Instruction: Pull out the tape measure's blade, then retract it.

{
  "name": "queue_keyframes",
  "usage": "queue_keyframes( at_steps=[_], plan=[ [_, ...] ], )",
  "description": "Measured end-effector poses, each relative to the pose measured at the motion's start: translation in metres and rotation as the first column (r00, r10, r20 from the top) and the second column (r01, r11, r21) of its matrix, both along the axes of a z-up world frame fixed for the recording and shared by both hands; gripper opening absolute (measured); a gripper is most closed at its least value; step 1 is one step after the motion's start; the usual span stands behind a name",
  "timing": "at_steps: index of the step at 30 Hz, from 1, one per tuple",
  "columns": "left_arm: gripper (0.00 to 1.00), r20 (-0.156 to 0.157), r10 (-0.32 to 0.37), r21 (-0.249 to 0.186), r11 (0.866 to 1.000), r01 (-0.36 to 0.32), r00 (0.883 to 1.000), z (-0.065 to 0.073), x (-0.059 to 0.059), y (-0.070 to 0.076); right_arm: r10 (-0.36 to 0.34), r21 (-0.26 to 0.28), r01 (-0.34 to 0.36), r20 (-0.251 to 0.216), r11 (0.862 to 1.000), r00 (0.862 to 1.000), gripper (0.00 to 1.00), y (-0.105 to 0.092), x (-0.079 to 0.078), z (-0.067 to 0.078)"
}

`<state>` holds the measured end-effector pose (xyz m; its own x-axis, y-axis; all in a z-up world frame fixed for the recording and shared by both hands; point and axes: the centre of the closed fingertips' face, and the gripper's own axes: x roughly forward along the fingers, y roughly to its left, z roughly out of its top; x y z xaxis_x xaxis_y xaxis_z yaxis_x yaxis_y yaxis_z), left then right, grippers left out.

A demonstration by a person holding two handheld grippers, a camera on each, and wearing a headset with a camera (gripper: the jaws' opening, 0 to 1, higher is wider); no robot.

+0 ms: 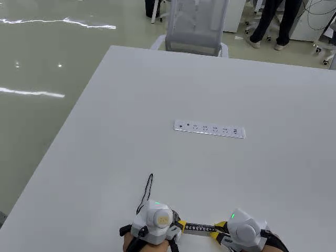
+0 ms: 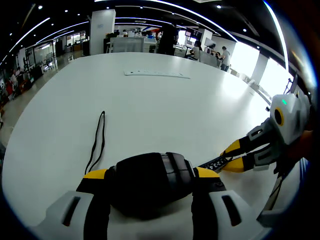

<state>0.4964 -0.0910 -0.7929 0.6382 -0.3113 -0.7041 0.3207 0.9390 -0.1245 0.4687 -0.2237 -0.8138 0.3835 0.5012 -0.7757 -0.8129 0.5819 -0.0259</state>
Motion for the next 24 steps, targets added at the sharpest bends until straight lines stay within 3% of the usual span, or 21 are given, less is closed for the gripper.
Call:
queue_keyframes(
  at_steps=[24],
  plan=[
    [0.63, 0.008, 0.002, -0.002, 1.000, -0.002, 1.000, 0.001, 0.000, 0.000, 0.019, 0.015, -0.019, 0.001, 1.000, 1.000, 0.11, 0.011, 0.000, 0.002]
  ],
)
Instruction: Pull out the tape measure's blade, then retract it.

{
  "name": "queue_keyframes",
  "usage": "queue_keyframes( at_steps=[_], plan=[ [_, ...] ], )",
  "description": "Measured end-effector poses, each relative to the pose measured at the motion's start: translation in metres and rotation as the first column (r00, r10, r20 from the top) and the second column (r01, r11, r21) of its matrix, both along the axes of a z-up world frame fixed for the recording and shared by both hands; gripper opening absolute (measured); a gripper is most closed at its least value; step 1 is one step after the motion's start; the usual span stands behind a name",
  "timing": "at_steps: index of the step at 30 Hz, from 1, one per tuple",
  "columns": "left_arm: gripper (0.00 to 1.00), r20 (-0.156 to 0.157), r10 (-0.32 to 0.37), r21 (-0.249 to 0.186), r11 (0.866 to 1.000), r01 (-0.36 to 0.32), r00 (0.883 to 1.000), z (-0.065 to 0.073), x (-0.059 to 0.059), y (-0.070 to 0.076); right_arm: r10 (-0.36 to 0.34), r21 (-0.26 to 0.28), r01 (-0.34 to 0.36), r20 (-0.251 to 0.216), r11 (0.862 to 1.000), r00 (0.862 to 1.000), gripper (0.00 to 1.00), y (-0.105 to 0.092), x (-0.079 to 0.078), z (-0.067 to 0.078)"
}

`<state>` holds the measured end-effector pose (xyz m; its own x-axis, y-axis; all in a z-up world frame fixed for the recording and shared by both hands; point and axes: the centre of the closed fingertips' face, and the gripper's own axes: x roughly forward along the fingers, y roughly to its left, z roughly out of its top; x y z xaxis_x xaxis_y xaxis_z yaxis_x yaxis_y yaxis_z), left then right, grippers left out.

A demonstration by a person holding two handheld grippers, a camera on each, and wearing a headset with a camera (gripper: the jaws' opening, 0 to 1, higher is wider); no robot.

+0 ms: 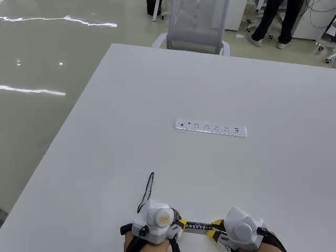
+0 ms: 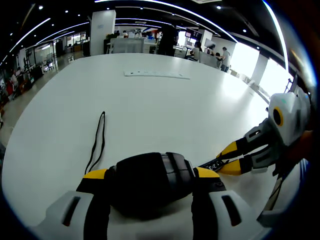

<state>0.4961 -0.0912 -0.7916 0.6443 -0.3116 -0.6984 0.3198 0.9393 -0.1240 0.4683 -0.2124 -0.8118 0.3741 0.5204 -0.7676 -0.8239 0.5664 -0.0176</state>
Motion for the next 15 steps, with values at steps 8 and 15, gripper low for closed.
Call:
queue_keyframes(
  at_steps=[8, 15],
  plan=[
    [0.63, -0.002, -0.001, -0.001, 1.000, 0.001, 1.000, -0.0012, 0.0005, 0.0000, 0.003, 0.002, -0.003, 0.003, 1.000, 1.000, 0.11, 0.0039, 0.0009, -0.0023],
    [0.63, -0.002, 0.001, -0.001, 1.000, -0.001, 1.000, -0.0011, 0.0006, -0.0002, 0.004, 0.002, -0.004, 0.000, 1.000, 1.000, 0.11, 0.0069, 0.0014, -0.0033]
  ],
)
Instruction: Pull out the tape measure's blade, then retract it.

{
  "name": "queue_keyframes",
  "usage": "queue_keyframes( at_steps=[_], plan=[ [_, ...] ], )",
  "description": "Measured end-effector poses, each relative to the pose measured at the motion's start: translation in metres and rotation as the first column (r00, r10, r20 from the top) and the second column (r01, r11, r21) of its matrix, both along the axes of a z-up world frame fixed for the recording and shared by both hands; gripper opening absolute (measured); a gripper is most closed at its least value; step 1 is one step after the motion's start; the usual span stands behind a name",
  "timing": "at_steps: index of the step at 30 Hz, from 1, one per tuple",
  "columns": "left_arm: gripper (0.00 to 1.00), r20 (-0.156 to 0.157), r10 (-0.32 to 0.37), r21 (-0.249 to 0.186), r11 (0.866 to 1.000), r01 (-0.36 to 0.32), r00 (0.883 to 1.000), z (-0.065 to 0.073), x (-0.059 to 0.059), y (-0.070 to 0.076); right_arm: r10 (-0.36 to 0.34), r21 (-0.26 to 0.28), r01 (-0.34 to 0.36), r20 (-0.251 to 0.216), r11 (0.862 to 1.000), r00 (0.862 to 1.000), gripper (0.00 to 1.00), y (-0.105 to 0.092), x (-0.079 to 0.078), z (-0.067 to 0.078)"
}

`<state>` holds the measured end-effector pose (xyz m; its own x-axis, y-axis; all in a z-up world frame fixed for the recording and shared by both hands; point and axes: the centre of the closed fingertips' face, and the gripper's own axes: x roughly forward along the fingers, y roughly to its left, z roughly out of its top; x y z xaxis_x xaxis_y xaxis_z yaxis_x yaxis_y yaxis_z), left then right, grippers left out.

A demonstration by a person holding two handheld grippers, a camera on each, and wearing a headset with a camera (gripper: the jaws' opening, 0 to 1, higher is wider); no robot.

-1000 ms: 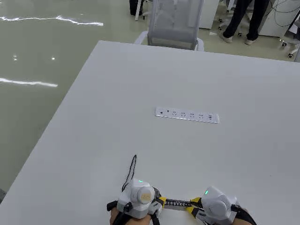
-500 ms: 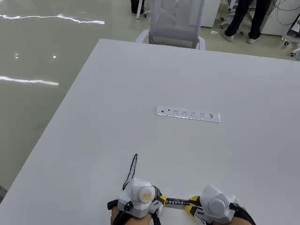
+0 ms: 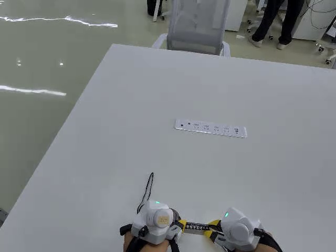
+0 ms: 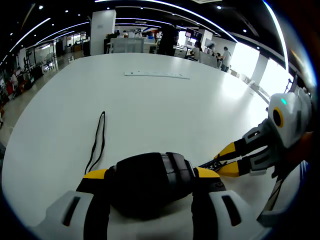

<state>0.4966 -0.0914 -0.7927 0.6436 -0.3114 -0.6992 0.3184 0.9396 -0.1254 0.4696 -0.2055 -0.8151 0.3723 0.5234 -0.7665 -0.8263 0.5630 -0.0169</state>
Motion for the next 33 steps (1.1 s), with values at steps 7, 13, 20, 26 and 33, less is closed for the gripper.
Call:
queue_keyframes(
  at_steps=[7, 13, 20, 26, 33],
  plan=[
    [0.63, -0.001, -0.001, 0.000, 1.000, 0.001, 1.000, -0.001, 0.000, 0.000, 0.006, -0.003, -0.006, 0.001, 1.000, 1.000, 0.11, 0.003, 0.000, 0.001],
    [0.63, -0.002, 0.000, -0.001, 1.000, 0.000, 1.000, 0.000, 0.000, 0.000, 0.011, -0.003, -0.011, 0.002, 1.000, 1.000, 0.11, 0.006, 0.000, 0.001],
    [0.63, -0.002, 0.000, -0.002, 1.000, 0.000, 1.000, 0.000, 0.000, 0.000, 0.018, -0.007, -0.018, 0.003, 1.000, 1.000, 0.11, 0.009, 0.001, 0.000],
    [0.63, -0.003, 0.000, -0.002, 1.000, 0.000, 1.000, 0.000, 0.000, 0.000, 0.021, -0.003, -0.021, 0.004, 1.000, 1.000, 0.11, 0.012, 0.000, 0.003],
    [0.63, -0.002, -0.001, 0.004, 1.000, 0.001, 1.000, 0.001, -0.001, 0.000, 0.021, 0.002, -0.021, 0.004, 1.000, 1.000, 0.11, 0.015, 0.001, 0.000]
  ],
)
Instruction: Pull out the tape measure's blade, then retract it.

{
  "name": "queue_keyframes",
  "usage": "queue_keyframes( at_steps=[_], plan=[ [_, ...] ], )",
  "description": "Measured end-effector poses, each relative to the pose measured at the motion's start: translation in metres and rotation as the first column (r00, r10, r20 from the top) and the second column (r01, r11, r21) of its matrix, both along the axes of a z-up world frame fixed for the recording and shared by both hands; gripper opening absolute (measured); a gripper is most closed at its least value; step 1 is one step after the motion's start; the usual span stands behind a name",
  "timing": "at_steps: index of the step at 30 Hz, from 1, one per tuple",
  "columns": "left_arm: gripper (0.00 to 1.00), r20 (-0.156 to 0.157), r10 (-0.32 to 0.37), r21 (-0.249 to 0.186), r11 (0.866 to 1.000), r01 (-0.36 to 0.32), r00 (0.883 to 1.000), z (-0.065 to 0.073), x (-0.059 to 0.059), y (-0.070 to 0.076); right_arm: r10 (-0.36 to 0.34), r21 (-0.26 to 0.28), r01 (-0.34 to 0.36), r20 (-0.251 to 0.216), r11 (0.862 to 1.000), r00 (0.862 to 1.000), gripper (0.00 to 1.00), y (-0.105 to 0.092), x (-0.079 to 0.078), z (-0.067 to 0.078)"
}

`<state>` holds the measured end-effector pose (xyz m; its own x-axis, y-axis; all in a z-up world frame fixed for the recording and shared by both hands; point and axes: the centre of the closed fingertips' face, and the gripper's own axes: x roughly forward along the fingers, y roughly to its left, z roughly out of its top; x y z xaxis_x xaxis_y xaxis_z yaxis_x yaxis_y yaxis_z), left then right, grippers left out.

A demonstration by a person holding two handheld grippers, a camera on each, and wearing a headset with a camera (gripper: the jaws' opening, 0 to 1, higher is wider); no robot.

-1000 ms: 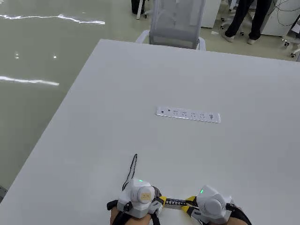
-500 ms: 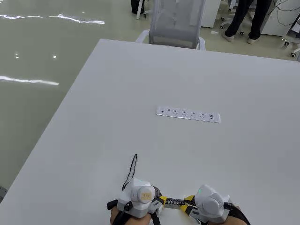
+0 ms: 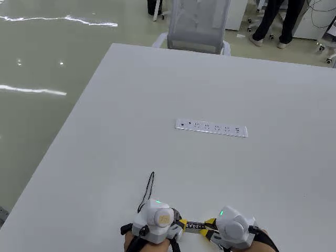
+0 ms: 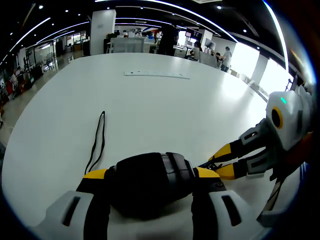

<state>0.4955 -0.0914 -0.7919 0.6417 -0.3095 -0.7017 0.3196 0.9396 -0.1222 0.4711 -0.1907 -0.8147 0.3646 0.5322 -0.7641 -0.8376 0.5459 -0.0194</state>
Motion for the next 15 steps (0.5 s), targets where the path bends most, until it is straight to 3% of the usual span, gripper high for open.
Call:
queue_keyframes(
  at_steps=[15],
  plan=[
    [0.62, 0.003, -0.006, 0.005, 1.000, 0.006, 1.000, -0.0001, 0.0007, 0.0005, 0.009, 0.002, -0.009, 0.005, 1.000, 1.000, 0.11, 0.0072, 0.0002, 0.0009]
  ],
)
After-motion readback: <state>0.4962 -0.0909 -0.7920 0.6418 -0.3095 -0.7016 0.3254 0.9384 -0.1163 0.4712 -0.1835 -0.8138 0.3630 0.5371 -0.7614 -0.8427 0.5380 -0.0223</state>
